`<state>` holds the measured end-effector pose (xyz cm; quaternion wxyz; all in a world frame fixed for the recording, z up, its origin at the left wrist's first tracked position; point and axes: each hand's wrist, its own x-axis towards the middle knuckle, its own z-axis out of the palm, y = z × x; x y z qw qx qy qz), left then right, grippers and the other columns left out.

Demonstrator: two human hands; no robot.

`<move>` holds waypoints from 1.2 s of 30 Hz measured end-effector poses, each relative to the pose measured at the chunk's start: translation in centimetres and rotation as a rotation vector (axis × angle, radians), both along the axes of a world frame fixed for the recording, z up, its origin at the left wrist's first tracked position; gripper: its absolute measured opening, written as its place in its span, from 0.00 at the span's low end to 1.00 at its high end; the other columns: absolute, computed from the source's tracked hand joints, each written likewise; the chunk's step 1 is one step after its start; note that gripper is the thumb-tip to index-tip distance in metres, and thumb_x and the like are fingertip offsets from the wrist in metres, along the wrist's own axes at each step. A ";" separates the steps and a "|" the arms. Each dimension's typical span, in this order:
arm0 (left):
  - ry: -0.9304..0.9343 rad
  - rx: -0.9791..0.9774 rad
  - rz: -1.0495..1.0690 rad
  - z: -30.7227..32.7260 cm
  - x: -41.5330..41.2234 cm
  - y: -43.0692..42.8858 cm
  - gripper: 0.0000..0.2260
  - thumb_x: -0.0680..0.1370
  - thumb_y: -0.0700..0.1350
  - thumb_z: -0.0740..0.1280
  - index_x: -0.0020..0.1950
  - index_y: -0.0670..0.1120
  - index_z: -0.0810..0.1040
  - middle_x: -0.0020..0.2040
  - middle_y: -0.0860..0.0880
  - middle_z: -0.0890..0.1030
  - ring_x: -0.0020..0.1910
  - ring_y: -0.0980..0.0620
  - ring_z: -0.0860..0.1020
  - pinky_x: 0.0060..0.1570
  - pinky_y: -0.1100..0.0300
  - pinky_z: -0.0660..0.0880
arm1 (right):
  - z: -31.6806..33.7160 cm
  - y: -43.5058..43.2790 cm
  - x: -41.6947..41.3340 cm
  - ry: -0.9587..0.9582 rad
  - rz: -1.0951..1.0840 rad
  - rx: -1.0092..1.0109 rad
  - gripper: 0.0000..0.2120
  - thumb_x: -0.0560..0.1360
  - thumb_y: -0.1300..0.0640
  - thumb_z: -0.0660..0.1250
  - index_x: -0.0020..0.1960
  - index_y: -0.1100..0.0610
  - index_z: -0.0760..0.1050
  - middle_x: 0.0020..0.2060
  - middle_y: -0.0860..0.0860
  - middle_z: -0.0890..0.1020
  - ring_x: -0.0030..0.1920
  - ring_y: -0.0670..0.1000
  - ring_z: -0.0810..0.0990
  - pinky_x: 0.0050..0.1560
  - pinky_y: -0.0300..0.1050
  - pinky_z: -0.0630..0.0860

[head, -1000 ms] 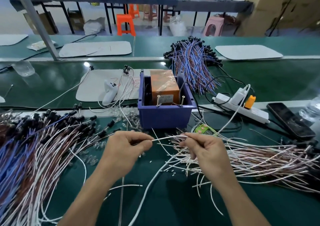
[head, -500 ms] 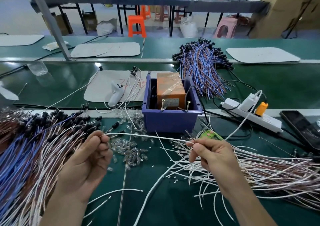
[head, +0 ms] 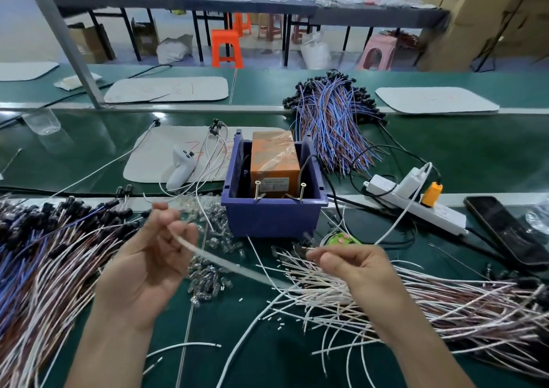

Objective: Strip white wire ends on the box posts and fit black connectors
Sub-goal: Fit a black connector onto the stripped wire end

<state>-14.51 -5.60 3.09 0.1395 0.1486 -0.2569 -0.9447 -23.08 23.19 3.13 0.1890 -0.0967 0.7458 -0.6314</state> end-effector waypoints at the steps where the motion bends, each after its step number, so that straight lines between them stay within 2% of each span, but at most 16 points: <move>1: 0.001 -0.011 -0.005 0.2 0.1 -0.2 0.05 0.79 0.44 0.70 0.48 0.48 0.85 0.36 0.54 0.78 0.34 0.58 0.80 0.38 0.65 0.80 | 0.2 0.2 -0.3 -0.011 -0.078 -0.078 0.15 0.79 0.66 0.69 0.45 0.49 0.89 0.45 0.51 0.89 0.48 0.48 0.87 0.50 0.39 0.82; 3: -0.084 -0.134 0.010 0.4 0.0 -0.4 0.07 0.77 0.44 0.69 0.50 0.47 0.87 0.33 0.52 0.71 0.30 0.57 0.72 0.30 0.66 0.75 | 0.8 0.6 -0.8 -0.009 -0.160 -0.207 0.15 0.79 0.68 0.67 0.45 0.53 0.88 0.41 0.57 0.87 0.37 0.51 0.85 0.40 0.38 0.81; 5: -0.197 -0.409 0.018 0.7 -0.3 -0.1 0.12 0.78 0.41 0.64 0.56 0.43 0.87 0.35 0.48 0.69 0.33 0.52 0.69 0.32 0.64 0.73 | 1.3 0.8 -1.0 0.076 -0.149 -0.170 0.14 0.81 0.66 0.66 0.45 0.54 0.87 0.34 0.58 0.85 0.26 0.47 0.74 0.28 0.35 0.72; 7: -0.284 -0.733 0.019 1.1 -0.6 1.0 0.15 0.80 0.36 0.63 0.57 0.47 0.87 0.40 0.44 0.71 0.41 0.45 0.68 0.43 0.58 0.72 | 1.7 0.7 -1.3 0.196 -0.130 -0.030 0.14 0.81 0.62 0.67 0.44 0.49 0.87 0.30 0.53 0.82 0.25 0.43 0.70 0.28 0.32 0.67; 8: -0.325 -0.909 0.041 1.2 -0.7 1.7 0.18 0.81 0.34 0.63 0.56 0.53 0.88 0.41 0.44 0.74 0.43 0.46 0.68 0.45 0.56 0.71 | 1.9 0.5 -1.4 0.253 -0.123 0.046 0.14 0.81 0.59 0.67 0.42 0.47 0.87 0.29 0.51 0.81 0.26 0.42 0.71 0.29 0.31 0.67; 10: -0.329 -1.152 0.089 1.7 -1.2 3.2 0.23 0.83 0.33 0.63 0.57 0.62 0.86 0.40 0.49 0.82 0.39 0.47 0.71 0.42 0.54 0.72 | 2.3 0.0 -1.8 0.334 -0.125 0.156 0.15 0.81 0.57 0.66 0.41 0.45 0.85 0.28 0.49 0.81 0.27 0.42 0.71 0.29 0.34 0.68; 12: -0.313 -1.266 0.133 2.0 -1.8 4.4 0.23 0.83 0.34 0.63 0.68 0.61 0.80 0.41 0.53 0.86 0.36 0.51 0.79 0.42 0.54 0.78 | 2.6 -0.5 -2.1 0.386 -0.147 0.196 0.13 0.82 0.58 0.66 0.43 0.45 0.84 0.28 0.48 0.81 0.25 0.42 0.71 0.28 0.33 0.67; 14: -0.347 -1.316 0.157 2.3 -2.2 5.3 0.20 0.82 0.36 0.66 0.69 0.57 0.74 0.41 0.56 0.87 0.37 0.57 0.85 0.43 0.60 0.81 | 2.8 -0.8 -2.5 0.419 -0.144 0.226 0.09 0.82 0.57 0.66 0.45 0.46 0.79 0.29 0.49 0.82 0.23 0.42 0.70 0.26 0.33 0.65; 16: -0.398 -1.323 0.169 2.5 -2.6 6.1 0.11 0.79 0.38 0.72 0.56 0.53 0.80 0.37 0.57 0.87 0.36 0.58 0.86 0.44 0.58 0.83 | 3.0 -1.1 -2.9 0.463 -0.123 0.274 0.08 0.81 0.57 0.66 0.44 0.48 0.75 0.28 0.48 0.82 0.23 0.44 0.71 0.27 0.35 0.66; 17: -0.433 -1.355 0.183 2.6 -2.7 6.4 0.09 0.77 0.39 0.75 0.48 0.54 0.82 0.35 0.58 0.86 0.34 0.59 0.85 0.44 0.57 0.83 | 3.1 -1.3 -3.1 0.485 -0.119 0.293 0.08 0.81 0.57 0.66 0.43 0.49 0.75 0.28 0.47 0.82 0.25 0.46 0.73 0.29 0.41 0.70; 18: -0.469 -1.411 0.207 2.7 -2.9 6.6 0.09 0.74 0.41 0.78 0.42 0.55 0.83 0.33 0.60 0.85 0.32 0.61 0.84 0.43 0.58 0.83 | 3.2 -1.4 -3.3 0.499 -0.125 0.306 0.09 0.80 0.57 0.67 0.42 0.49 0.74 0.29 0.46 0.82 0.27 0.48 0.75 0.32 0.46 0.74; 20: -0.531 -1.514 0.271 2.8 -3.2 6.9 0.09 0.71 0.47 0.80 0.36 0.59 0.84 0.31 0.64 0.83 0.31 0.63 0.82 0.40 0.58 0.82 | 3.3 -1.8 -3.7 0.529 -0.157 0.318 0.09 0.78 0.57 0.70 0.40 0.50 0.75 0.29 0.45 0.82 0.29 0.50 0.78 0.36 0.49 0.77; 23: -0.555 -1.563 0.369 2.9 -3.7 7.3 0.08 0.70 0.53 0.80 0.35 0.61 0.83 0.32 0.67 0.81 0.32 0.62 0.82 0.42 0.53 0.82 | 3.6 -1.7 -4.2 0.587 -0.179 0.300 0.09 0.76 0.58 0.73 0.39 0.49 0.78 0.31 0.42 0.83 0.30 0.46 0.79 0.34 0.43 0.76; 30: -0.537 -1.615 0.468 2.0 -4.6 7.1 0.08 0.72 0.54 0.79 0.36 0.60 0.82 0.30 0.66 0.80 0.31 0.64 0.80 0.38 0.56 0.80 | 5.2 -0.5 -6.5 0.657 -0.165 0.313 0.08 0.72 0.58 0.78 0.37 0.48 0.84 0.31 0.38 0.83 0.33 0.43 0.82 0.33 0.35 0.76; 33: -0.536 -1.616 0.497 1.7 -4.7 7.2 0.10 0.72 0.53 0.78 0.35 0.63 0.79 0.28 0.65 0.78 0.31 0.65 0.79 0.37 0.64 0.75 | 4.6 -1.0 -6.4 0.681 -0.171 0.333 0.08 0.72 0.57 0.78 0.37 0.47 0.83 0.32 0.37 0.83 0.31 0.43 0.82 0.34 0.38 0.77; 36: -0.520 -1.597 0.515 1.5 -4.8 7.2 0.09 0.72 0.53 0.77 0.36 0.62 0.79 0.28 0.65 0.78 0.36 0.66 0.80 0.36 0.66 0.72 | 3.4 -1.6 -6.0 0.695 -0.203 0.326 0.07 0.72 0.57 0.77 0.37 0.47 0.83 0.32 0.38 0.83 0.33 0.43 0.81 0.38 0.41 0.78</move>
